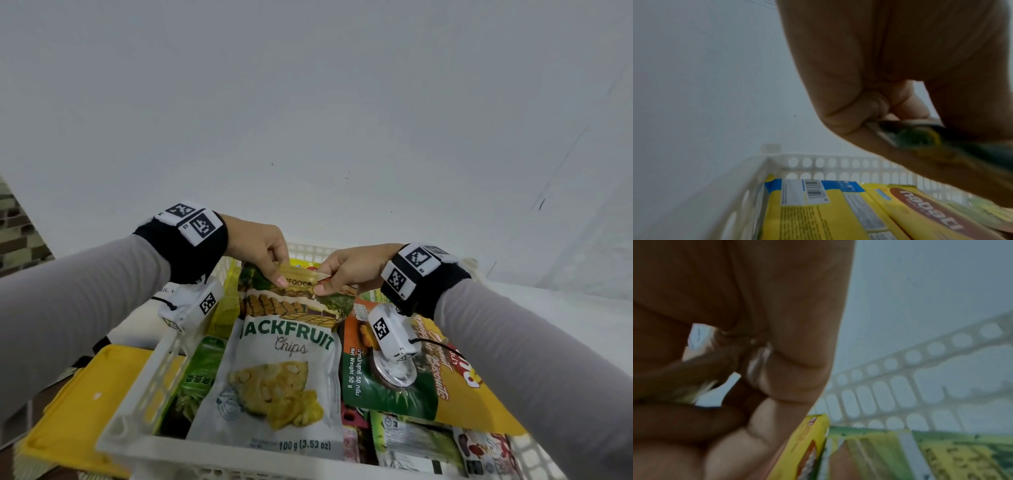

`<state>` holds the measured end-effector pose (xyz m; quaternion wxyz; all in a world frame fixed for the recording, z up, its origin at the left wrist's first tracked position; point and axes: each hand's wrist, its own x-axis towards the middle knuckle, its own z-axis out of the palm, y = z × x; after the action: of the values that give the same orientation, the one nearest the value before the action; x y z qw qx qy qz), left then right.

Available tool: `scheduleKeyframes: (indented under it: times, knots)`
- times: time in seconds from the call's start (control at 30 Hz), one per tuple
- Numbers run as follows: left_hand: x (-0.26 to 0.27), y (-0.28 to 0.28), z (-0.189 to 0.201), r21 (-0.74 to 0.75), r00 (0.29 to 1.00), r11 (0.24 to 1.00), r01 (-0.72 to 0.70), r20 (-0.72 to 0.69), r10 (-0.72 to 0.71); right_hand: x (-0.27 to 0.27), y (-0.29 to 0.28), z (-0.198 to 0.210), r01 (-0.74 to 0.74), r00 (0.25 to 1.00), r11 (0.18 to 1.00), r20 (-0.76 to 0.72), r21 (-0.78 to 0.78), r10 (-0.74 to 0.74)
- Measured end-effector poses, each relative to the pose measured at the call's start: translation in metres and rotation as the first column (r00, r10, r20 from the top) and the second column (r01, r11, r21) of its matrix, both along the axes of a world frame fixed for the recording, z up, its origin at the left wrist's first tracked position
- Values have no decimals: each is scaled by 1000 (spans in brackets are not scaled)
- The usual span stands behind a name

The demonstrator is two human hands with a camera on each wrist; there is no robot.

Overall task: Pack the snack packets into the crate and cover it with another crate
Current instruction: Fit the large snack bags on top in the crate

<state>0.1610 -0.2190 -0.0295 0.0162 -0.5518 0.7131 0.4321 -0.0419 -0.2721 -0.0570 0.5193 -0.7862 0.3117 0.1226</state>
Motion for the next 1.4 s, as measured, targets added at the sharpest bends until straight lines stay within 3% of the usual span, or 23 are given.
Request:
scheduleKeyframes:
  times: [0.1,0.23,0.33,0.43,0.63,0.87,1.03,1.13,1.3,1.4]
  knots:
    - [8,0,-1,40,990,998,-54,-132,59,-6,-4,5,-30,1000,998,-10,-61,30]
    - [15,1,2,74,967,985,-158,-191,170,-15,-11,4,157,984,986,81,49,-161]
    - [11,-1,3,5,987,987,-160,-24,161,-10,-14,2,254,967,967,42,-22,-253]
    - [0,-4,1,-49,983,997,-58,171,65,-3,-13,0,208,977,972,-26,-105,-212]
    - [-19,-5,-3,-60,974,998,5,227,9,10,-7,1,187,982,981,-15,-55,-188]
    - [-22,-4,-5,-128,955,990,65,295,-24,18,0,6,86,994,989,70,-120,-78]
    - [-12,3,0,-117,995,992,49,96,-38,11,5,11,25,986,994,166,-104,-8]
    - [-6,6,-1,-109,999,994,26,-20,-29,11,10,10,65,984,994,171,-92,-48]
    - [-10,6,-9,-194,999,981,13,46,-4,15,14,16,2,1000,949,19,-315,4]
    - [-9,3,-7,-232,999,973,18,45,-7,15,12,18,31,999,919,42,-392,-16]
